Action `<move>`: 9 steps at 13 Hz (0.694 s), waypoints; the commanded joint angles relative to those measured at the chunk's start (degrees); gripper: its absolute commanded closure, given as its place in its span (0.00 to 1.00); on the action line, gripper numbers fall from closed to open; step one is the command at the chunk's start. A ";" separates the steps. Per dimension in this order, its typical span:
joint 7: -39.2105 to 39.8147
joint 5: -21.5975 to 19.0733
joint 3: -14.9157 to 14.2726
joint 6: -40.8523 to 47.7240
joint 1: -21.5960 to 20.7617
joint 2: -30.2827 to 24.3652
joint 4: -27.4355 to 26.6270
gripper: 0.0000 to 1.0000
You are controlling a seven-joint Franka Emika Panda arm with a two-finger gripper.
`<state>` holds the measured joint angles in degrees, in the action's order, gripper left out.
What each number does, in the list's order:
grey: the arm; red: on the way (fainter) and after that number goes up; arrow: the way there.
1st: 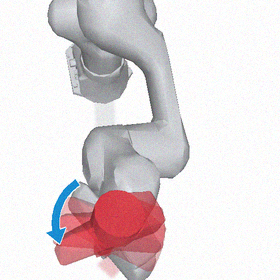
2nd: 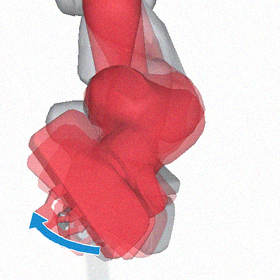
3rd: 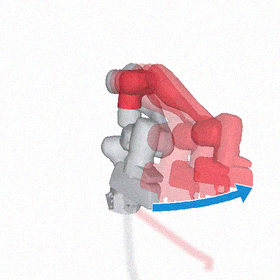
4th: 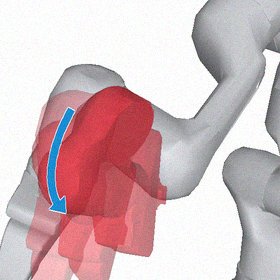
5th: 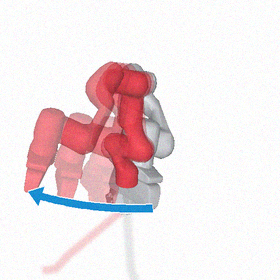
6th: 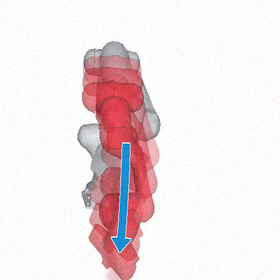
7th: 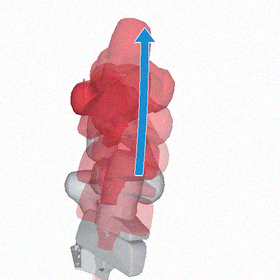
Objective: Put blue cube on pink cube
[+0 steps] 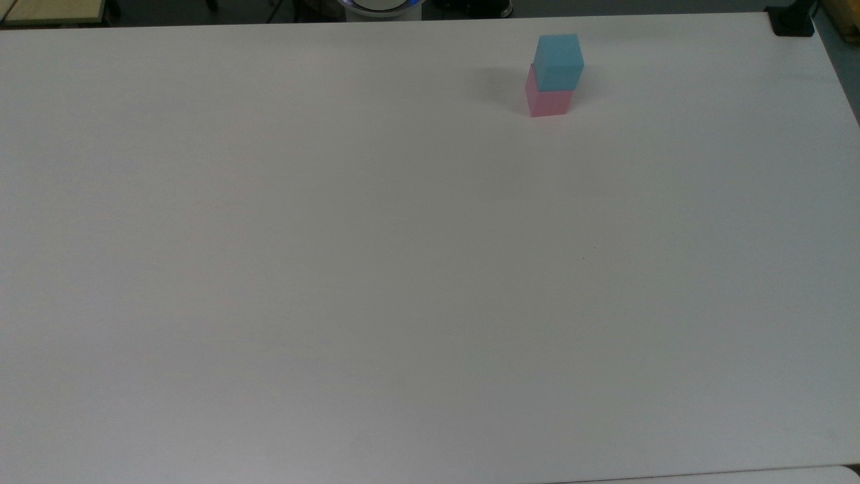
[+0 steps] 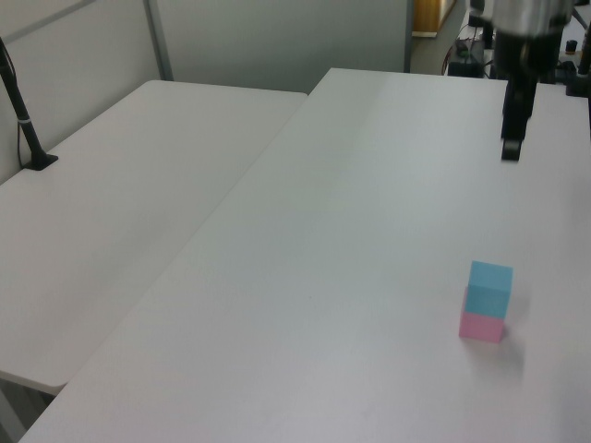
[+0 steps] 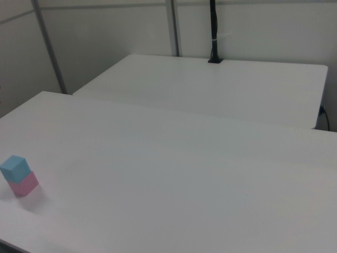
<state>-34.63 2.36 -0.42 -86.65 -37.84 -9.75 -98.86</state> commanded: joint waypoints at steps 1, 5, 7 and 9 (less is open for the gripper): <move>6.66 -0.86 -3.26 6.22 0.05 1.48 6.30 0.00; 19.93 -0.25 -10.03 9.83 5.83 1.57 9.30 0.00; 25.55 -0.16 -11.09 9.74 10.65 1.75 9.65 0.00; 29.17 0.02 -11.10 9.66 16.19 2.19 9.57 0.00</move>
<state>-11.40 2.46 -11.43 -78.79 -28.20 -9.15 -91.32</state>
